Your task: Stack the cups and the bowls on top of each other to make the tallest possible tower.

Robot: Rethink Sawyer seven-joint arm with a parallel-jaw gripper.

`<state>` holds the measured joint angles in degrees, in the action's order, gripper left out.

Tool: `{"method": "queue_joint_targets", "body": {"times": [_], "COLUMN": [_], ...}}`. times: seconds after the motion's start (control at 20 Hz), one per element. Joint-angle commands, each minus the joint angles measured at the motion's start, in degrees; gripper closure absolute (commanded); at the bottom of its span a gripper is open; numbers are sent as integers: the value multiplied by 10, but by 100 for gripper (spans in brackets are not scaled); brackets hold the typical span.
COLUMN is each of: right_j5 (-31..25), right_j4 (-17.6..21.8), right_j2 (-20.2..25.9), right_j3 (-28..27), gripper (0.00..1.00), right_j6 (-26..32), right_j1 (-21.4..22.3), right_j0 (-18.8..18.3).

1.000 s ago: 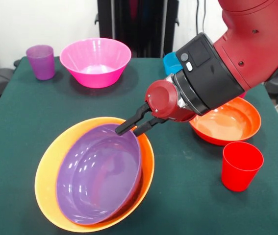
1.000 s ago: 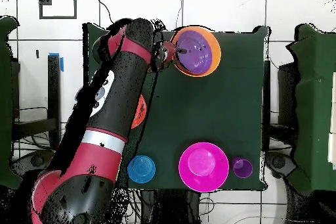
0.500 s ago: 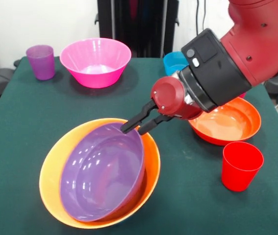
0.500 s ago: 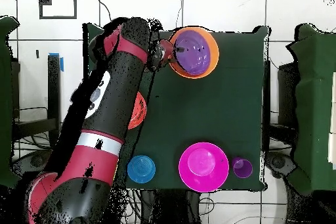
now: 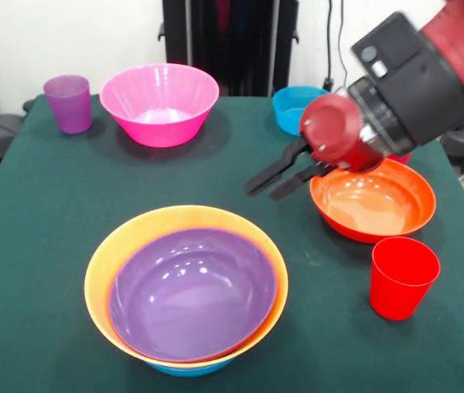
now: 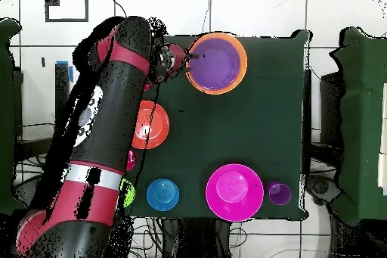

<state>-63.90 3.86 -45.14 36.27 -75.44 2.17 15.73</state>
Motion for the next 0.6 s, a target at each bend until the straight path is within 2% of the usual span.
{"method": "queue_joint_targets", "body": {"times": [0.05, 0.25, 0.6], "right_j5": [-92, -116, -103], "right_j4": [-5, -2, 10], "right_j2": [56, 56, 63], "right_j3": [8, -10, -13], "gripper": [0, 0, 0], "right_j6": [14, 24, 34], "right_j1": [20, 18, 14], "right_j0": [16, 16, 7]}}
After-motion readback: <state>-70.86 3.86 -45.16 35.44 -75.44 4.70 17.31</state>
